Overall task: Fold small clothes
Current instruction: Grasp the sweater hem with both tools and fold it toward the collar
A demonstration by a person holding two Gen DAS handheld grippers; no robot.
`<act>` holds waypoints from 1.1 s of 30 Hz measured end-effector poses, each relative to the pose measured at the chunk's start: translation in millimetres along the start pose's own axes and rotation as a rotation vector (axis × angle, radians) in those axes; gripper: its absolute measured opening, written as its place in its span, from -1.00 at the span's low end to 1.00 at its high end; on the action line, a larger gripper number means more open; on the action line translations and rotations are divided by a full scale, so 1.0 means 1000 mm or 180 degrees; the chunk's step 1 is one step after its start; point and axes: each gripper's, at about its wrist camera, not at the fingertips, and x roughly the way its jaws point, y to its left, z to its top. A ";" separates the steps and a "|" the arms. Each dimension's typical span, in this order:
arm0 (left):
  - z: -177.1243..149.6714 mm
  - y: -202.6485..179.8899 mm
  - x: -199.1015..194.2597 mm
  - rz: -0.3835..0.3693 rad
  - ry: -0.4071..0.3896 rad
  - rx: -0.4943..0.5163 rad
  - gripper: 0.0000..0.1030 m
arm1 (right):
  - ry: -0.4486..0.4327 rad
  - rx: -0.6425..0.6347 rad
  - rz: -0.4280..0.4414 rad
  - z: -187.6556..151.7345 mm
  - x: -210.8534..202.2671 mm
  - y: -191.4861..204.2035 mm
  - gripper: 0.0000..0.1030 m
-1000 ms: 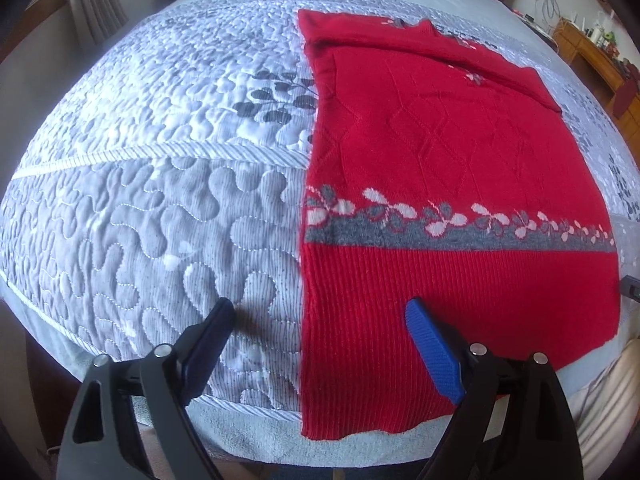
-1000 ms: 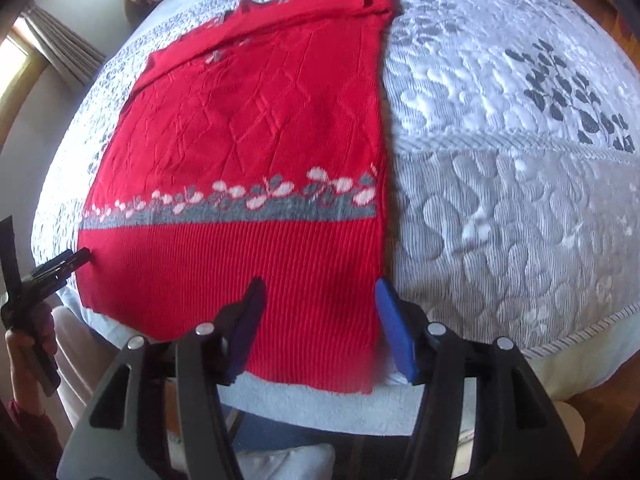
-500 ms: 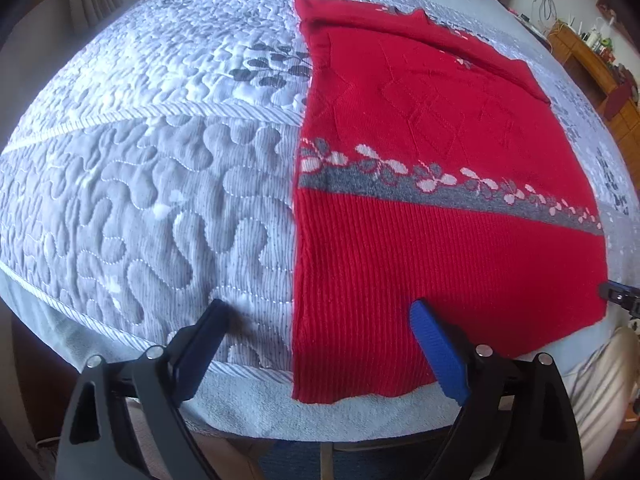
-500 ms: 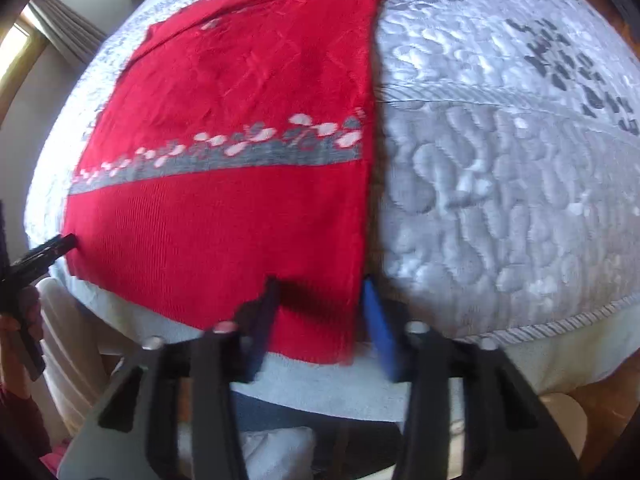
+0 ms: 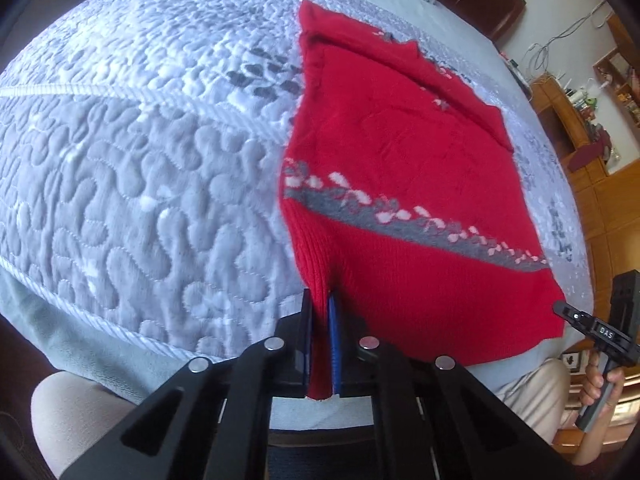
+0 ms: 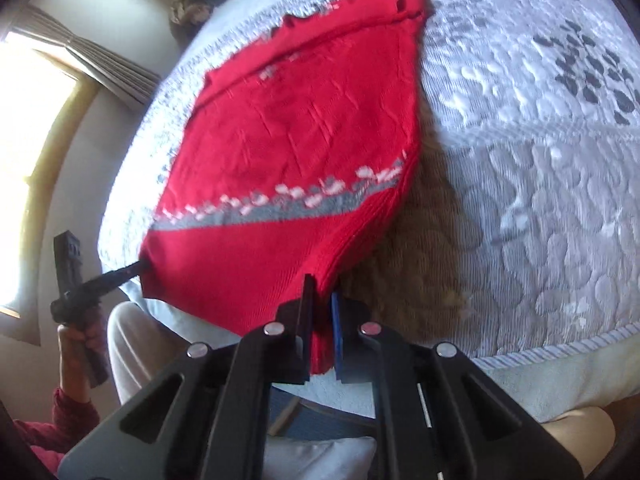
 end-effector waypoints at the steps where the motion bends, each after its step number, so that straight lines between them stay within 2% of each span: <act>1: 0.000 -0.003 0.001 0.0017 0.0019 0.0047 -0.87 | -0.0007 -0.0012 -0.0022 0.001 -0.002 0.000 -0.87; 6: -0.003 -0.004 0.015 0.0108 0.0116 0.0062 -0.87 | 0.0056 -0.0039 -0.0097 -0.003 0.008 0.002 -0.87; 10: -0.006 0.006 0.010 0.0005 0.0069 -0.0112 -0.88 | 0.0097 -0.0007 -0.0103 -0.005 0.013 0.001 -0.87; 15: 0.008 0.003 -0.015 -0.0238 -0.0115 -0.0188 -0.88 | -0.0032 -0.0047 0.0111 0.012 -0.001 0.010 -0.87; 20: 0.052 -0.024 -0.031 -0.0349 -0.0308 -0.0029 -0.88 | -0.0174 -0.0137 0.0243 0.055 -0.019 0.021 -0.87; 25: 0.112 -0.033 -0.028 -0.0349 -0.0492 -0.0007 -0.88 | -0.0262 -0.0098 0.0262 0.121 -0.022 0.016 -0.88; 29: 0.165 -0.030 -0.006 -0.0311 -0.0549 -0.0131 -0.88 | -0.0220 0.0105 0.0264 0.173 -0.005 -0.005 -0.88; 33: 0.215 -0.022 0.037 -0.0225 -0.0506 -0.0260 -0.88 | -0.0112 0.0406 0.0172 0.226 0.035 -0.033 -0.88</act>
